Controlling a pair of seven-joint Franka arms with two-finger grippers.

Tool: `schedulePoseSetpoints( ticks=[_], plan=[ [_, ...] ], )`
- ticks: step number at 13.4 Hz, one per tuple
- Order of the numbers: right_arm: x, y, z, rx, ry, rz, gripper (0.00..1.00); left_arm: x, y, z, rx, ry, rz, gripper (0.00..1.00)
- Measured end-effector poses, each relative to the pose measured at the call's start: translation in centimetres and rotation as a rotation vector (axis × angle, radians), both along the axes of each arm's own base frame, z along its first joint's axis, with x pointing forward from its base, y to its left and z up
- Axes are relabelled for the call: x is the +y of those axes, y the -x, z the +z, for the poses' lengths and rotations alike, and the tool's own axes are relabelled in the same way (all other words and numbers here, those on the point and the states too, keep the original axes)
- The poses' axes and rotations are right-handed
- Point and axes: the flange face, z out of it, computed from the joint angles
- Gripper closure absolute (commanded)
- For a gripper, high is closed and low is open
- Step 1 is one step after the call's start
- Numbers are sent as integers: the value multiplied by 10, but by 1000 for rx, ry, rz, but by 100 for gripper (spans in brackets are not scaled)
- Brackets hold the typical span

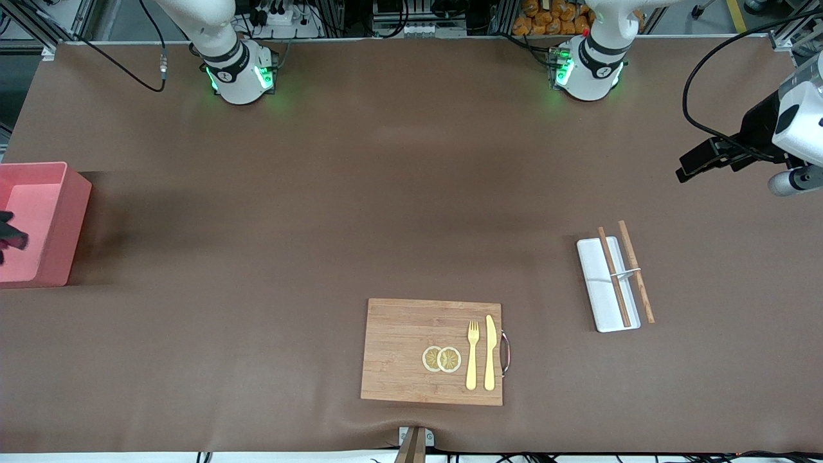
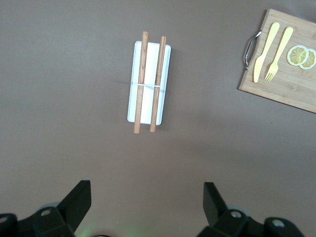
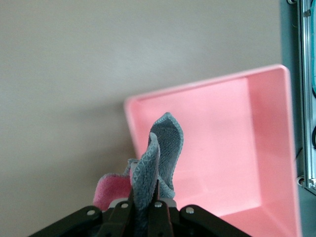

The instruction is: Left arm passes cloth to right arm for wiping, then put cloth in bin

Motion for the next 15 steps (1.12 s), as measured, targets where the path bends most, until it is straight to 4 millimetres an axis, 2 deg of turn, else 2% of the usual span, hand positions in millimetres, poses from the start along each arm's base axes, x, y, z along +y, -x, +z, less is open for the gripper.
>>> schedulePoseSetpoints(
  ticks=[2,3,4,6,7,9,12,13,15],
  plan=[
    [-48,26,-24,-8,12,19,100,0,0,0,1,0,0,0],
    [-65,34,-41,-14,14,18,100,0,0,0,1,0,-1,0],
    [-76,39,-60,-21,17,18,96,0,0,0,1,0,-1,0],
    [-86,37,-94,-38,24,20,22,0,0,-1,1,0,-1,0],
    [-85,34,-106,-42,22,25,0,0,0,-1,1,0,-1,0],
    [-82,31,-109,-47,20,31,0,0,0,-1,1,0,-1,0],
    [-79,28,-88,-36,12,32,0,0,0,-1,1,0,-1,0],
    [-75,26,-73,-26,6,35,0,0,0,-1,1,0,-2,0],
    [-50,18,-23,-5,0,64,0,0,0,-1,1,0,-2,0]
  ],
)
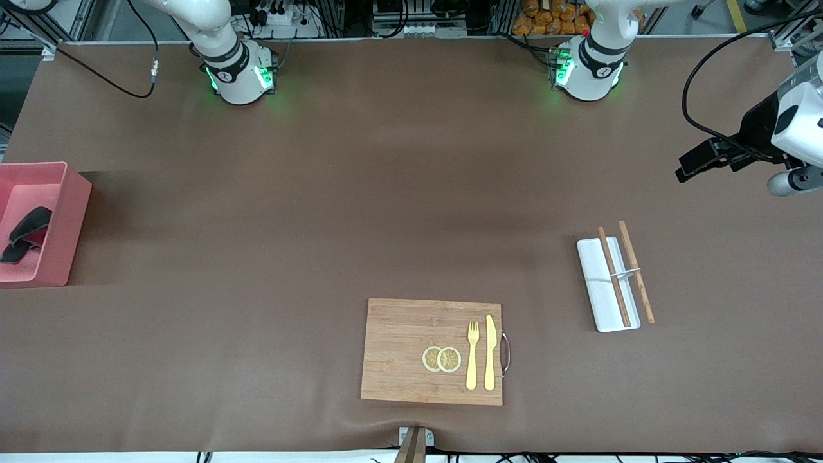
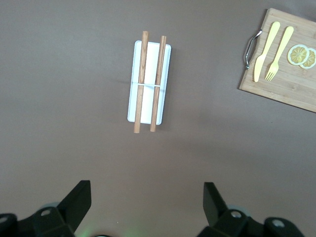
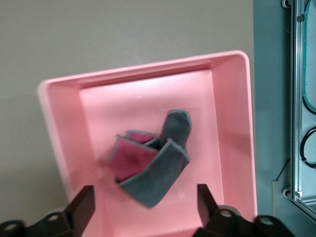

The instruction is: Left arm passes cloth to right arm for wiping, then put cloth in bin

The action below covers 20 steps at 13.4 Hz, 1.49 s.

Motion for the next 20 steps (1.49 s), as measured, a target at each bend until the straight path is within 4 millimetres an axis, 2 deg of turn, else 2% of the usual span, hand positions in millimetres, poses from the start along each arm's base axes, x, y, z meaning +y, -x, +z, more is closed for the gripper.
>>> schedulePoseSetpoints(
  ticks=[2,4,5,7,10,12,14,17,20],
  plan=[
    [45,-14,51,20,-7,54,0,0,0,0,0,0,0,0],
    [101,-34,85,23,-20,128,0,0,0,0,0,0,1,0],
    [130,-46,96,19,-26,162,0,1,0,0,0,0,0,0],
    [197,-69,110,14,-47,148,0,1,0,0,0,0,-11,0],
    [297,-96,118,6,-69,76,0,2,0,0,0,0,-13,0],
    [348,-102,124,-15,-150,55,0,2,0,0,0,0,-13,0],
    [382,-98,144,-47,-197,23,0,3,0,0,0,0,-12,0],
    [429,-79,195,-101,-189,-20,0,3,0,0,0,0,-12,0],
    [447,-41,234,-136,-174,-15,0,3,0,0,0,0,-15,0]
  ],
)
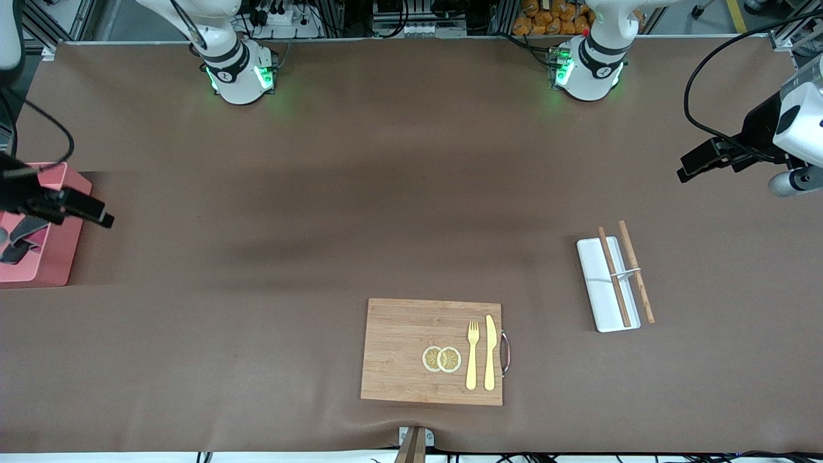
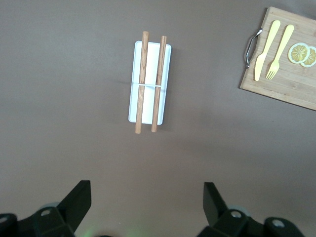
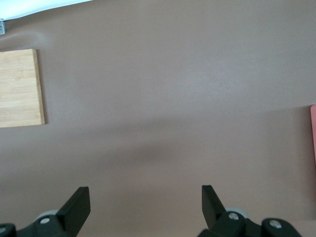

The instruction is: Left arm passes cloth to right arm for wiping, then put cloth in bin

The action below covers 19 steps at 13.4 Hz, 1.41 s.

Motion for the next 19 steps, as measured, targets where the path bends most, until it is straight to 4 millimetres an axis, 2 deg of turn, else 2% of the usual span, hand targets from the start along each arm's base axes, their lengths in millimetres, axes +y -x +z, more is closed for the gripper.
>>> schedulePoseSetpoints(
  ticks=[3,6,10,12,13,15,19],
  plan=[
    [7,27,25,-34,12,5,0,2,0,0,-1,0,-14,0],
    [12,35,44,-96,16,8,0,2,0,0,-1,0,-14,0],
    [56,27,23,-82,34,82,0,2,0,0,-1,0,-13,0],
    [75,25,18,-83,121,91,0,2,0,0,-2,0,-18,0],
    [77,25,18,-88,178,101,0,3,0,1,-3,1,-34,0],
    [66,24,18,-90,232,113,0,5,-1,1,-6,1,-56,0],
    [43,22,18,-83,185,105,0,11,-1,1,-11,-57,-79,0]
  ],
)
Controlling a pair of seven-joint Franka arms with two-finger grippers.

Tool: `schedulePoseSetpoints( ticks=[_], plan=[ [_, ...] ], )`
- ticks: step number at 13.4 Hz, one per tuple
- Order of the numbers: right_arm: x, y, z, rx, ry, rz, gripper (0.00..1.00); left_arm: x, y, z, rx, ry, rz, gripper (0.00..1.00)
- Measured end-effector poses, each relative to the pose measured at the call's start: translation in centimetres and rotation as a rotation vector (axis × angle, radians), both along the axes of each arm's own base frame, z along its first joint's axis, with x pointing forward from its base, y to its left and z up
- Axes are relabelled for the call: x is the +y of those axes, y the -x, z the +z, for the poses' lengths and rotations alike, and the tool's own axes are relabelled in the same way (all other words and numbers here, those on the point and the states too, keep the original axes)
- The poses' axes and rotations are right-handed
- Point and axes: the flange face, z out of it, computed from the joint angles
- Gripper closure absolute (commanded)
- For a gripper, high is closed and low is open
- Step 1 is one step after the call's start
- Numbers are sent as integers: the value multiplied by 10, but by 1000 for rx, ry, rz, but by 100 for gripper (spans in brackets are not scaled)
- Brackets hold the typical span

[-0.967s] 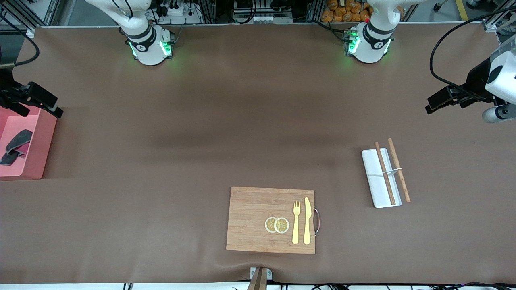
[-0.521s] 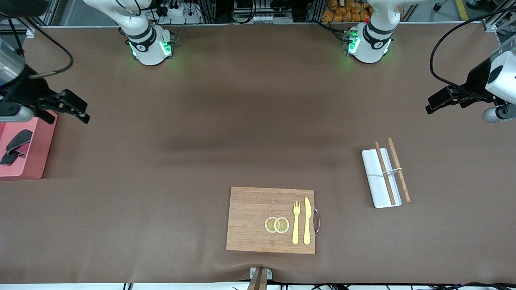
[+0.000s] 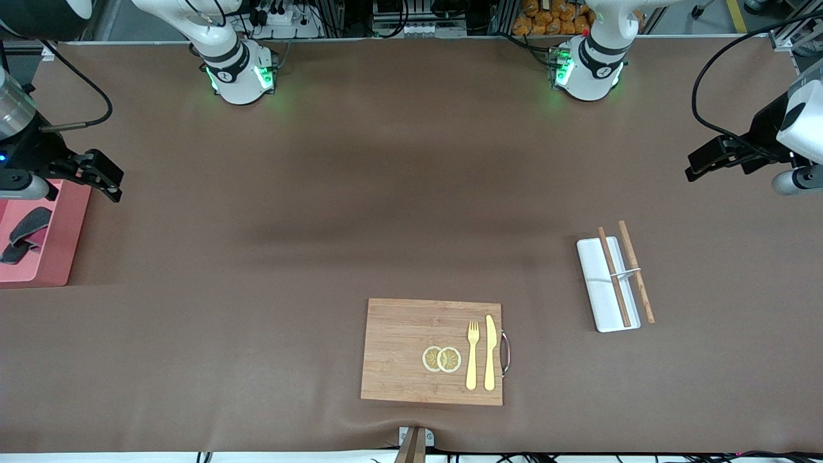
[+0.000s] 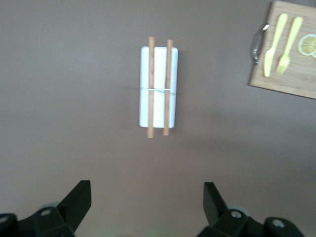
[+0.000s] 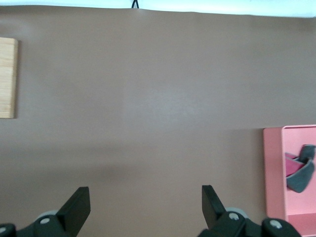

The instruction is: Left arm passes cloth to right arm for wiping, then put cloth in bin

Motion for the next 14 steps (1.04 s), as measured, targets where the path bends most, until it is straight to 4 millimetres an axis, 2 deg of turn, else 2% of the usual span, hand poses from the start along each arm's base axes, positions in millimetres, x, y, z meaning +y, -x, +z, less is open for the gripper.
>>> schedulePoseSetpoints(
  ticks=[3,14],
  plan=[
    [-22,1,2,12,-28,3,0,-1,0,0,-2,-10,-12,0],
    [-25,4,8,22,-35,2,0,-2,0,1,-2,-10,-14,0]
  ],
)
